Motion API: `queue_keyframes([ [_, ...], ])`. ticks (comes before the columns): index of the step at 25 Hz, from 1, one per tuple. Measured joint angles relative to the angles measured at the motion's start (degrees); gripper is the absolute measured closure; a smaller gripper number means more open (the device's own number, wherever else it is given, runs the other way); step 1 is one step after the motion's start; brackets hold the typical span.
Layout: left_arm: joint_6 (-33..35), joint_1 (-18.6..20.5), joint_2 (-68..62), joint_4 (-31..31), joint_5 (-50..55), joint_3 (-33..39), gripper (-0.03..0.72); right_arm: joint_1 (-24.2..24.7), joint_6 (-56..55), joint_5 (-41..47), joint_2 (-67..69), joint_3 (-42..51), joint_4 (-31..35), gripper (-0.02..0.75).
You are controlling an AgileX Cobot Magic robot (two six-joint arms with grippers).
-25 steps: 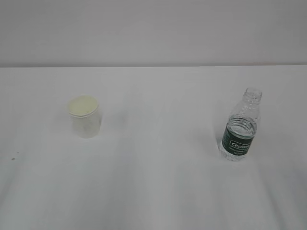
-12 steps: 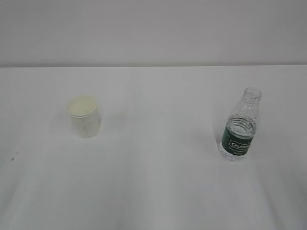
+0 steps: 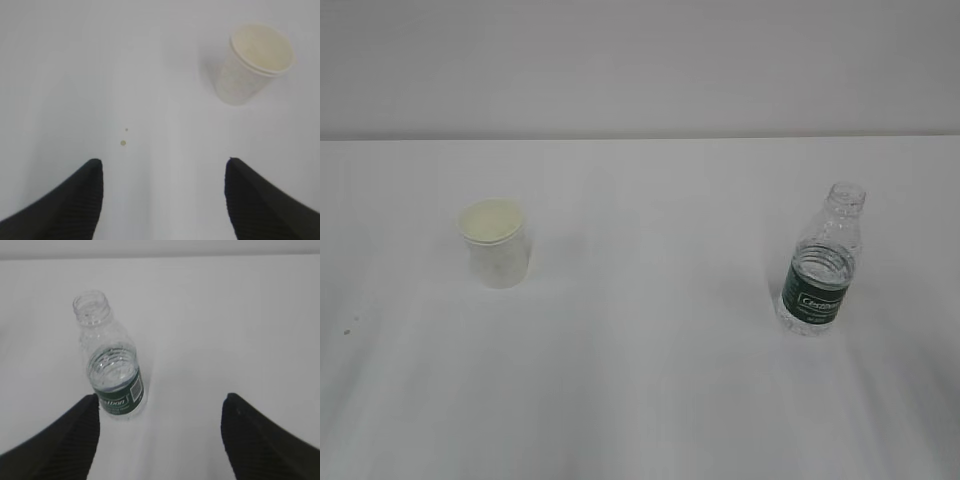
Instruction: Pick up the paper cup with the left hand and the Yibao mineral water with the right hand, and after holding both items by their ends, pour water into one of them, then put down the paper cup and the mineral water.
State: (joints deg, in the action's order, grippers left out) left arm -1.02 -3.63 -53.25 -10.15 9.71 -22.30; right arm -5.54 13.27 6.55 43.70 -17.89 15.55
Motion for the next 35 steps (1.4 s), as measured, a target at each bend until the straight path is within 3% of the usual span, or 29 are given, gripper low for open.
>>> queue_keyframes([
  [5, 0.0, 0.0, -2.1, 0.0, -9.3, 1.7, 0.149, -0.9, 0.0, -8.7, 0.3, 3.5, 0.4, 0.191],
  [9, 0.0, -2.7, -4.8, 0.1, -14.8, 2.5, 0.149, -4.2, -0.4, -15.6, 0.3, 8.0, 0.1, 0.198],
  [13, 0.0, -7.8, -9.7, 1.8, -20.2, 2.5, 0.162, -8.4, -6.4, -25.4, 0.3, 12.6, -6.4, 0.199],
  [16, 0.0, -10.7, -14.6, 2.1, -23.2, 2.5, 0.166, -9.0, -10.9, -30.9, 1.1, 15.5, -10.8, 0.2],
  [22, 0.0, -11.9, -18.9, 2.3, -26.6, 3.2, 0.167, -9.1, -14.2, -37.2, 3.6, 18.1, -12.6, 0.2],
  [29, -2.7, -12.0, -18.9, 2.7, -44.2, 11.9, 0.173, -9.2, -15.2, -40.2, 7.3, 18.1, -13.9, 0.199],
  [33, -3.7, -12.0, -18.9, 6.5, -62.2, 20.5, 0.2, -9.2, -16.2, -42.4, 10.7, 18.1, -15.6, 0.2],
  [35, -3.8, -12.0, -18.7, 9.3, -65.0, 22.2, 0.211, -9.2, -16.9, -43.9, 12.9, 18.1, -16.9, 0.2],
])
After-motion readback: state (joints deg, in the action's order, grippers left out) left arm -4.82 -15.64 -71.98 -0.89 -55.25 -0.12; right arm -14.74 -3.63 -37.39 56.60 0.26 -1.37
